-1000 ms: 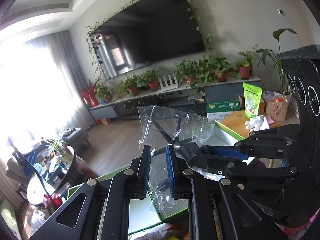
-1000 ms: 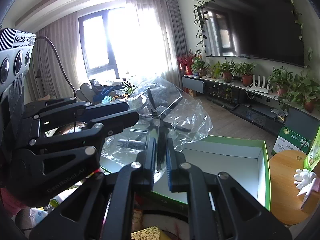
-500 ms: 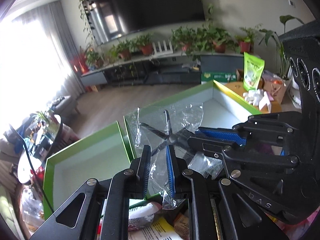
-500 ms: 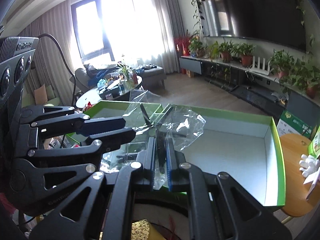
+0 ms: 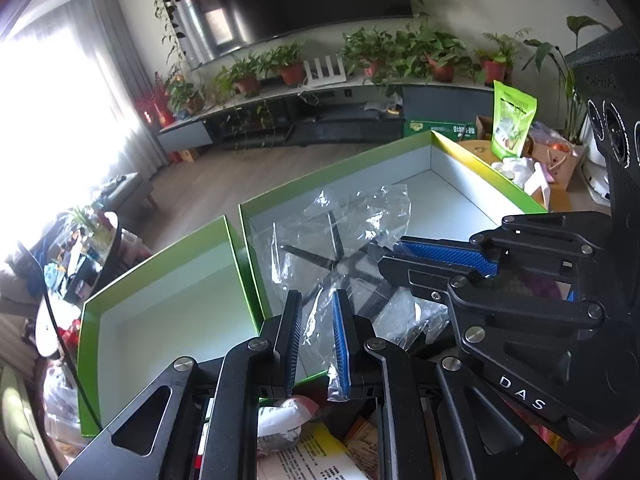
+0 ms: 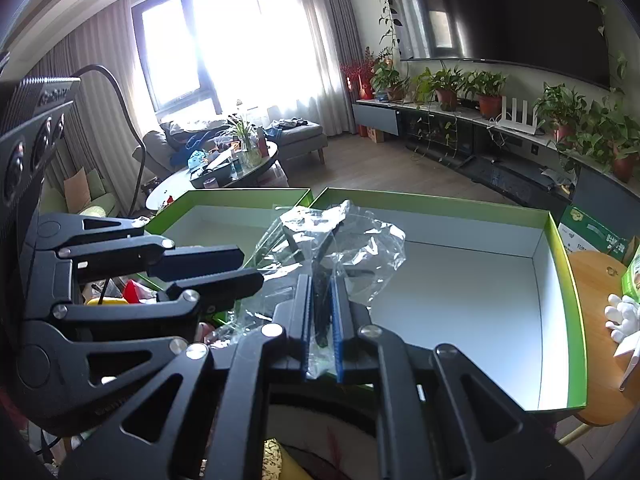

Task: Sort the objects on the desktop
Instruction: 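Lower the bag into the green-rimmed box and open both grippers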

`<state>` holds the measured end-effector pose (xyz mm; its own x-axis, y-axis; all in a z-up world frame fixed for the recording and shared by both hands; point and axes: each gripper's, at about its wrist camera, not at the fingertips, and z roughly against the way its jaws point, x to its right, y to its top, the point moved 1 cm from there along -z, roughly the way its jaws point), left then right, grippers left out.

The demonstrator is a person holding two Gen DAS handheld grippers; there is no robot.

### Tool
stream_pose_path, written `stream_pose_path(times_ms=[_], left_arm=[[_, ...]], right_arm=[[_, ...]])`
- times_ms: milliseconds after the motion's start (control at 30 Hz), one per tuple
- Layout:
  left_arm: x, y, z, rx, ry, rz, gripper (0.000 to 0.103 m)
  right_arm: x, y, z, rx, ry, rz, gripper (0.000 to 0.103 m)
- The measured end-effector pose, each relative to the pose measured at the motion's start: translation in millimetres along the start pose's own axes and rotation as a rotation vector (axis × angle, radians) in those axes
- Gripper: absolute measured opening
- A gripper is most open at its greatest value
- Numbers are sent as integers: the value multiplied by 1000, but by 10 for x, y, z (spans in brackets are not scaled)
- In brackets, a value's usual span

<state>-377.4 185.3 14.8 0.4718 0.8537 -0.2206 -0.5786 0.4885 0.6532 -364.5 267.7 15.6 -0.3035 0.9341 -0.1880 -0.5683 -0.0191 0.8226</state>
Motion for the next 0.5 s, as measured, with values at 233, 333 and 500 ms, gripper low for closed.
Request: stream_pose_path(times_ms=[233,333,500], left_arm=[[-24,-19,39,33,24,3,15],[-31,-11,66,47,25,4,15],[-49,-12,77,52,19,17,15]], right_arm=[[-8,17,26,18,-35,-10,18],[-41,46,72,29,-51,-6,23],[-75,79,109,26,-50,5,23]])
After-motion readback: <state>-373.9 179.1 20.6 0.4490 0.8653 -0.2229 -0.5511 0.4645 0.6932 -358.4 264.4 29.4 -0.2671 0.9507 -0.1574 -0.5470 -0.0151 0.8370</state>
